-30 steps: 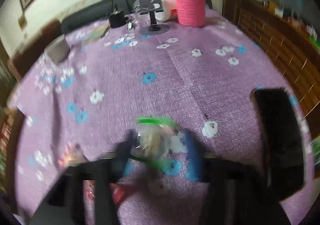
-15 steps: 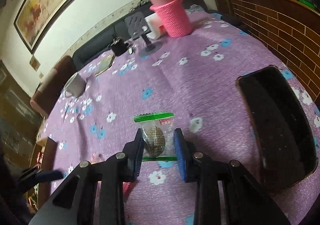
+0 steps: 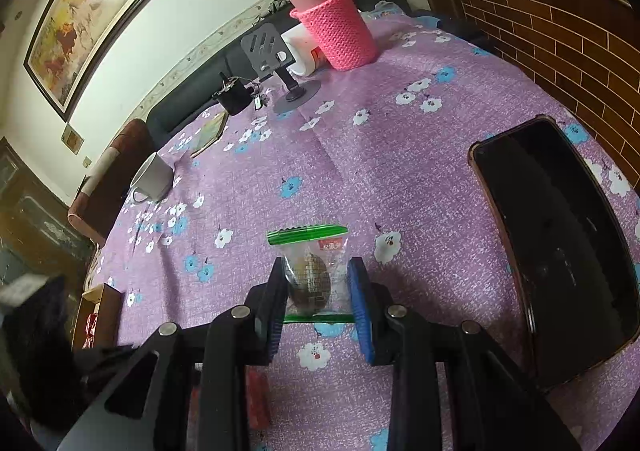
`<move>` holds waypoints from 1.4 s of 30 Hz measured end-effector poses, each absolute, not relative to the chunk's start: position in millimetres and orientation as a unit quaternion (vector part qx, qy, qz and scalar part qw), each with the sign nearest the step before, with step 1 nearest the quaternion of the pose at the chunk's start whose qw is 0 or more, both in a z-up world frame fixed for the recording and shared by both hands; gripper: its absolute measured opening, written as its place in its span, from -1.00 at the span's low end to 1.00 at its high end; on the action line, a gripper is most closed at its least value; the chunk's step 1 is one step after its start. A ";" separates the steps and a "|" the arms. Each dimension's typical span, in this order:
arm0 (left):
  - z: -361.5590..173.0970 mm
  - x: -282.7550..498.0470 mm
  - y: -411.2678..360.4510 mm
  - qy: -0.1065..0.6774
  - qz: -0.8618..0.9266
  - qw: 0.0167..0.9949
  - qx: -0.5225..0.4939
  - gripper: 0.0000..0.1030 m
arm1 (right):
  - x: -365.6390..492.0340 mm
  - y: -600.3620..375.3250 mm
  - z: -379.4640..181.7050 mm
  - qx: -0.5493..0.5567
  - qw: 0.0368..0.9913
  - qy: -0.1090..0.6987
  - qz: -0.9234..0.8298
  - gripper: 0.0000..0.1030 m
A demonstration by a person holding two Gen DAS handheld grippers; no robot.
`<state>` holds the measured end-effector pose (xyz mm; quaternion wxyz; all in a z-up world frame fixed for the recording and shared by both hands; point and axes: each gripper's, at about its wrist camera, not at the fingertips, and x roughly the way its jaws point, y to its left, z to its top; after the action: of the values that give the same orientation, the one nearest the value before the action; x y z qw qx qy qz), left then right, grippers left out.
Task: Organize snacks
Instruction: 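Grasp the clear green-zip packet with the right gripper while the left grasps the pink bunny packet, then carry both packets over the box and release them inside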
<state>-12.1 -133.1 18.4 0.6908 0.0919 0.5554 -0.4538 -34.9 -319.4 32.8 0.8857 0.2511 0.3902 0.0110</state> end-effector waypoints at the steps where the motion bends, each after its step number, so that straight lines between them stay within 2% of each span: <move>1: 20.4 -17.5 -130.2 0.550 -0.448 0.699 0.093 0.69 | -34.7 -318.5 32.1 0.252 0.885 0.392 0.012 -0.44; 8: 21.2 -31.6 -139.2 0.484 -0.400 0.763 0.153 0.69 | -31.8 -317.1 27.5 0.248 0.883 0.399 0.007 -0.44; 11: 15.7 -33.8 -146.3 0.476 -0.381 0.774 0.173 0.50 | -31.1 -317.6 27.1 0.249 0.882 0.399 0.007 -0.44; 14: 13.0 -34.7 -144.6 0.471 -0.369 0.783 0.172 0.08 | -31.3 -317.1 27.6 0.246 0.884 0.397 0.008 -0.43; 15: 12.6 -36.0 -141.6 0.470 -0.366 0.785 0.170 -0.33 | -31.2 -317.0 27.7 0.245 0.885 0.396 0.008 -0.43; 16: 13.2 -36.3 -139.6 0.472 -0.363 0.786 0.166 -0.51 | -31.1 -316.9 27.7 0.244 0.885 0.396 0.008 -0.43; 30: 39.1 -55.3 -86.7 0.437 -0.306 0.839 0.108 -0.50 | -30.9 -300.9 31.3 0.210 0.897 0.388 0.025 -0.43; 42: 72.6 -81.5 26.3 0.403 -0.216 0.889 0.017 -0.50 | -34.5 -277.4 32.7 0.157 0.911 0.380 0.027 -0.44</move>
<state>-81.5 26.3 72.6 0.8894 0.0170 0.4027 -0.2158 -34.5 -277.4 32.7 0.9111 0.1574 0.3800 0.0274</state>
